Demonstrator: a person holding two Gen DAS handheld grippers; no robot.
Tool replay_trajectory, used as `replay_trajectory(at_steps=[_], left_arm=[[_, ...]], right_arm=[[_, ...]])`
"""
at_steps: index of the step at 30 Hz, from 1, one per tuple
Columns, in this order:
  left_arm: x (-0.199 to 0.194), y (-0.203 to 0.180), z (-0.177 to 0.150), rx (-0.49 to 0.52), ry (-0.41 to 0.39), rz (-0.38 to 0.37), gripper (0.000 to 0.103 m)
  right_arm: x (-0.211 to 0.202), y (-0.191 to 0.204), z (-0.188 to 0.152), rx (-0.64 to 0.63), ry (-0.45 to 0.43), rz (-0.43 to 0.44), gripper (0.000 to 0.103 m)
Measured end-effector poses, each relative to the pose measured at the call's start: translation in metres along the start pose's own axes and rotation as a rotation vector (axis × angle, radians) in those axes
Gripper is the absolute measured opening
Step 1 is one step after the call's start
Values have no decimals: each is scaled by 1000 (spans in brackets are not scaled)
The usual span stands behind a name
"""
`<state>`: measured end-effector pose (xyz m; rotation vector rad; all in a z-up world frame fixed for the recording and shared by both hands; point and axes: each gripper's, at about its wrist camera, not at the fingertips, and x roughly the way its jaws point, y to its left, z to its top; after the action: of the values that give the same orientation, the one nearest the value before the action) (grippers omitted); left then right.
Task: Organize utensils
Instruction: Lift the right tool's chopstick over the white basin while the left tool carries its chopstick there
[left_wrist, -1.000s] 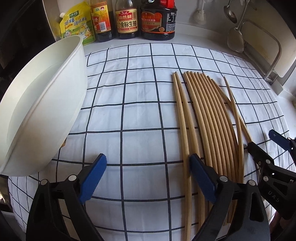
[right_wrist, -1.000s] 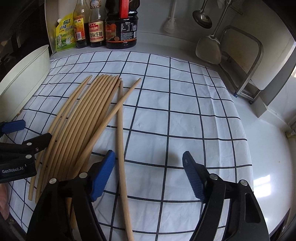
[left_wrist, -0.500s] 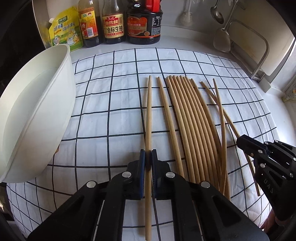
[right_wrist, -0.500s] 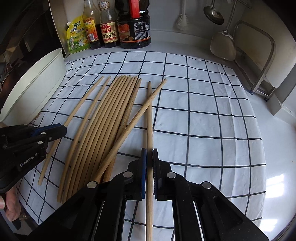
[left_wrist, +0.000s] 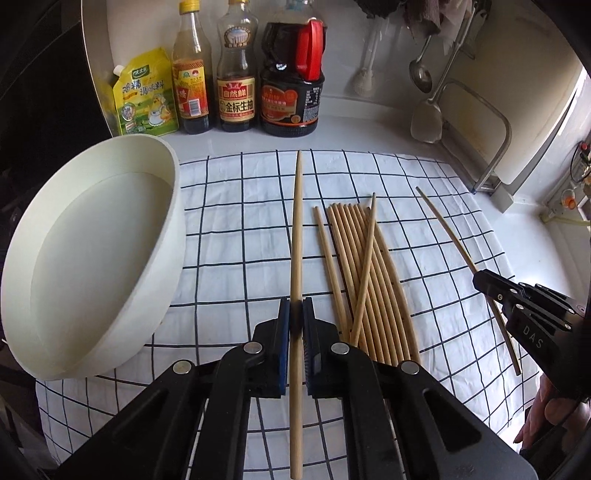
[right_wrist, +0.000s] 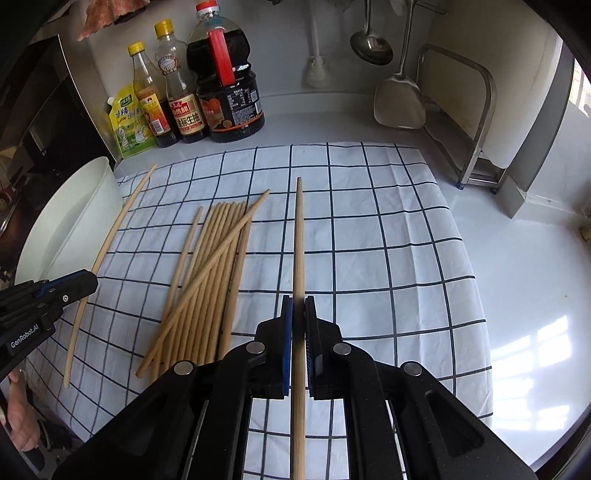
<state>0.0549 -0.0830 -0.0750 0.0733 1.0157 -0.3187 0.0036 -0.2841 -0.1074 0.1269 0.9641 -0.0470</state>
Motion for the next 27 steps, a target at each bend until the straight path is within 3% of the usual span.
replay_trajectory(at_steps=[7,13,22,27], left_arm=[[-38,33,4,-33,-46,14,7],[-67,90,9,-101,-86,63,7],[-71,183,21,-158,-80,158,7],[-53,223,36,-175,-52,168,7]], right_arm=[[-28,42,8,17,-28,91,6],[-35,106,30,-50,-56,191,6],[2,219,68,-146,-39,336,6],[32,271,87,-177,0,371,6]])
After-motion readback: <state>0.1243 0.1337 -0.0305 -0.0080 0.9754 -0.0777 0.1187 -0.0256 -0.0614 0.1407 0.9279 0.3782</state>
